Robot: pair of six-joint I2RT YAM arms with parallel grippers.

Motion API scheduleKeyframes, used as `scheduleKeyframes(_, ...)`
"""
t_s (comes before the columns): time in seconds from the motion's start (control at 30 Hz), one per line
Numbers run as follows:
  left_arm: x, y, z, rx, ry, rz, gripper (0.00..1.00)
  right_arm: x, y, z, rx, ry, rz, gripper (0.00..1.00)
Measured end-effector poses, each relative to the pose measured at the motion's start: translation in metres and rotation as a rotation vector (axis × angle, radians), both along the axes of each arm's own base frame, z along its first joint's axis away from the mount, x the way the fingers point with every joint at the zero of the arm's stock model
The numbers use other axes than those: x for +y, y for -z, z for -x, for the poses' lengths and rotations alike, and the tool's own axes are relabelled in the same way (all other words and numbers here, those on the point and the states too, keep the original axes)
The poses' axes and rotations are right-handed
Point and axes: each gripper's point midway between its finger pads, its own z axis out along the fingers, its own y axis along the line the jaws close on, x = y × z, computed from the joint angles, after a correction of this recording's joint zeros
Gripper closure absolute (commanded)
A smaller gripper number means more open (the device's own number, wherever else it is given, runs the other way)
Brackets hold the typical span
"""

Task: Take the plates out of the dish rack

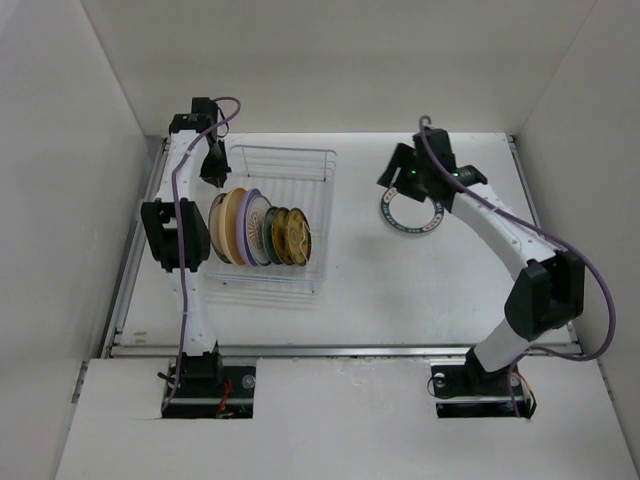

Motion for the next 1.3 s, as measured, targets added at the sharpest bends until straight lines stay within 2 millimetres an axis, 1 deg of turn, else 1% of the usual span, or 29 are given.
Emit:
scheduleKeyframes(0.1,0.001,0.0,0.001,-0.008,-0.02,0.0,1.0,0.076,-0.049,0.012,-0.136,-0.188,0.015,0.3)
scheduleKeyframes(0.13,0.001,0.0,0.002,-0.011,-0.027,-0.001,1.0,0.099,-0.059,0.02,-0.169,-0.253,0.017,0.31)
scheduleKeyframes(0.17,0.002,0.0,0.003,-0.013,-0.033,-0.005,1.0,0.117,-0.068,0.026,-0.197,-0.309,0.023,0.32)
scheduleKeyframes(0.2,0.003,0.0,0.004,-0.013,-0.038,-0.009,1.0,0.145,-0.077,0.038,-0.226,-0.388,0.017,0.32)
scheduleKeyframes(0.27,0.005,0.0,0.005,-0.016,-0.044,-0.011,1.0,0.181,-0.082,0.055,-0.255,-0.498,0.014,0.36)
scheduleKeyframes(0.33,0.006,-0.001,0.006,-0.016,-0.049,-0.011,0.98,0.206,-0.077,0.066,-0.257,-0.575,0.016,0.38)
scheduleKeyframes(0.4,0.007,-0.001,0.006,-0.016,-0.057,-0.009,0.9,0.225,-0.064,0.074,-0.242,-0.631,0.031,0.4)
scheduleKeyframes(0.43,0.007,-0.001,0.007,-0.015,-0.064,-0.009,0.81,0.233,-0.057,0.077,-0.232,-0.653,0.039,0.4)
scheduleKeyframes(0.53,0.014,0.0,0.012,0.005,-0.092,-0.023,0.65,0.252,-0.031,0.088,-0.19,-0.709,0.067,0.42)
scheduleKeyframes(0.57,0.016,0.0,0.014,0.012,-0.102,-0.028,0.51,0.257,-0.023,0.092,-0.174,-0.724,0.078,0.42)
scheduleKeyframes(0.63,0.023,0.0,0.02,0.027,-0.117,-0.053,0.39,0.268,-0.011,0.1,-0.15,-0.753,0.099,0.45)
scheduleKeyframes(0.7,0.031,-0.003,0.025,0.037,-0.134,-0.076,0.27,0.278,-0.006,0.107,-0.142,-0.774,0.117,0.49)
scheduleKeyframes(0.73,0.034,-0.005,0.026,0.035,-0.139,-0.083,0.25,0.283,-0.005,0.109,-0.143,-0.778,0.126,0.52)
scheduleKeyframes(0.8,0.038,-0.012,0.029,0.029,-0.149,-0.095,0.24,0.287,-0.005,0.112,-0.145,-0.772,0.149,0.56)
scheduleKeyframes(0.87,0.041,-0.022,0.031,0.014,-0.155,-0.11,0.23,0.287,-0.006,0.112,-0.147,-0.747,0.176,0.61)
scheduleKeyframes(0.97,0.045,-0.046,0.03,-0.04,-0.165,-0.124,0.23,0.282,-0.013,0.107,-0.157,-0.693,0.199,0.62)
scheduleKeyframes(1.0,0.045,-0.052,0.031,-0.055,-0.166,-0.125,0.23,0.281,-0.015,0.105,-0.161,-0.681,0.202,0.62)
scheduleKeyframes(1.07,0.045,-0.071,0.036,-0.094,-0.168,-0.123,0.23,0.28,-0.015,0.102,-0.16,-0.668,0.202,0.64)
scheduleKeyframes(1.17,0.044,-0.099,0.044,-0.152,-0.167,-0.12,0.23,0.281,-0.007,0.1,-0.141,-0.656,0.204,0.64)
scheduleKeyframes(1.3,0.044,-0.127,0.06,-0.196,-0.154,-0.124,0.23,0.28,0.018,0.099,-0.091,-0.649,0.239,0.64)
